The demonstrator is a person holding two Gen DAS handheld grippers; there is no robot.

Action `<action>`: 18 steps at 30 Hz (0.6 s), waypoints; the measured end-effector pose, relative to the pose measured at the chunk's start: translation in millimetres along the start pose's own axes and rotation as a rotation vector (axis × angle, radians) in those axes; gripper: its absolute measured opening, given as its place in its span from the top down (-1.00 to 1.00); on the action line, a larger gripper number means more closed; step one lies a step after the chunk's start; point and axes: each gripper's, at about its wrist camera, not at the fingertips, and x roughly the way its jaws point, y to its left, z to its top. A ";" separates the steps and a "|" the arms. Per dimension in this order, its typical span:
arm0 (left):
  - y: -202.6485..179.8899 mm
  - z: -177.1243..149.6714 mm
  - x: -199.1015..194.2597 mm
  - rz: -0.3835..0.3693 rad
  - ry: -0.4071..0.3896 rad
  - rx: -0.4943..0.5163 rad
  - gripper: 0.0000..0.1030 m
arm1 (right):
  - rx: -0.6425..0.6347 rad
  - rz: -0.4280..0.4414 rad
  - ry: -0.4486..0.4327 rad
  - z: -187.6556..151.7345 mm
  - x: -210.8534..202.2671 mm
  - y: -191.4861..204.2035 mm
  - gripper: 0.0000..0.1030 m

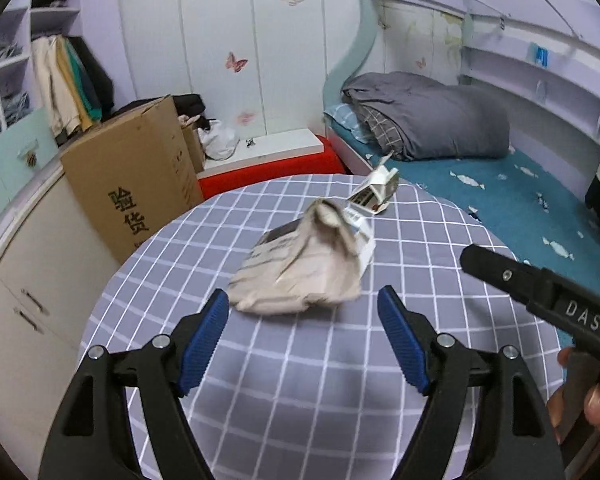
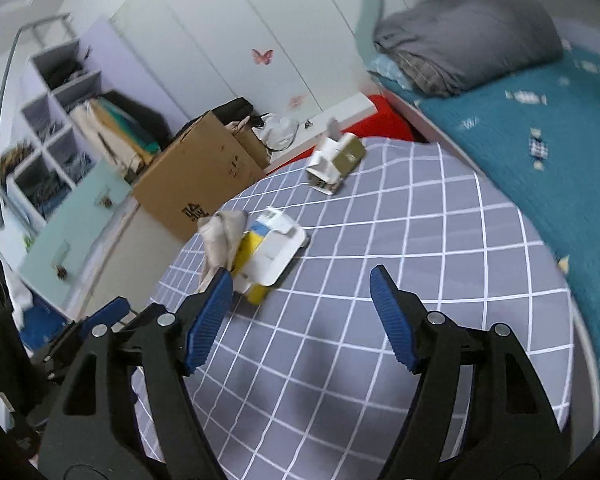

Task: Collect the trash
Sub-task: 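Grasp the beige paper bag with the left gripper while the right gripper grasps the yellow-white medicine box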

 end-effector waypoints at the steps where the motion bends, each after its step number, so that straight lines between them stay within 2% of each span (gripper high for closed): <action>1: -5.4 2.5 5.5 0.003 0.007 0.011 -0.46 | 0.018 0.002 0.001 1.0 3.3 -5.2 -0.37; 8: -26.7 16.0 42.8 0.034 0.039 0.063 -0.44 | 0.063 0.022 0.017 8.3 17.0 -23.3 -0.37; 11: -26.1 23.2 53.3 0.028 0.053 0.064 0.03 | 0.052 0.017 0.029 8.9 21.2 -22.8 -0.39; 12: -24.4 25.5 57.8 0.005 0.071 0.056 0.28 | 0.050 0.017 0.033 10.0 23.2 -22.1 -0.39; 13: -23.0 27.3 60.9 -0.007 0.084 0.050 0.61 | 0.047 0.014 0.035 10.4 24.5 -20.8 -0.39; 14: -20.4 28.3 63.2 -0.025 0.096 0.043 0.77 | 0.044 0.013 0.037 10.7 25.8 -18.4 -0.39; 16: -9.2 29.2 61.9 -0.053 0.102 -0.002 0.95 | 0.036 0.011 0.041 11.0 29.1 -13.9 -0.40; 18: 10.9 30.7 49.7 -0.081 0.077 -0.078 0.96 | 0.019 0.009 0.051 10.3 33.3 -7.0 -0.41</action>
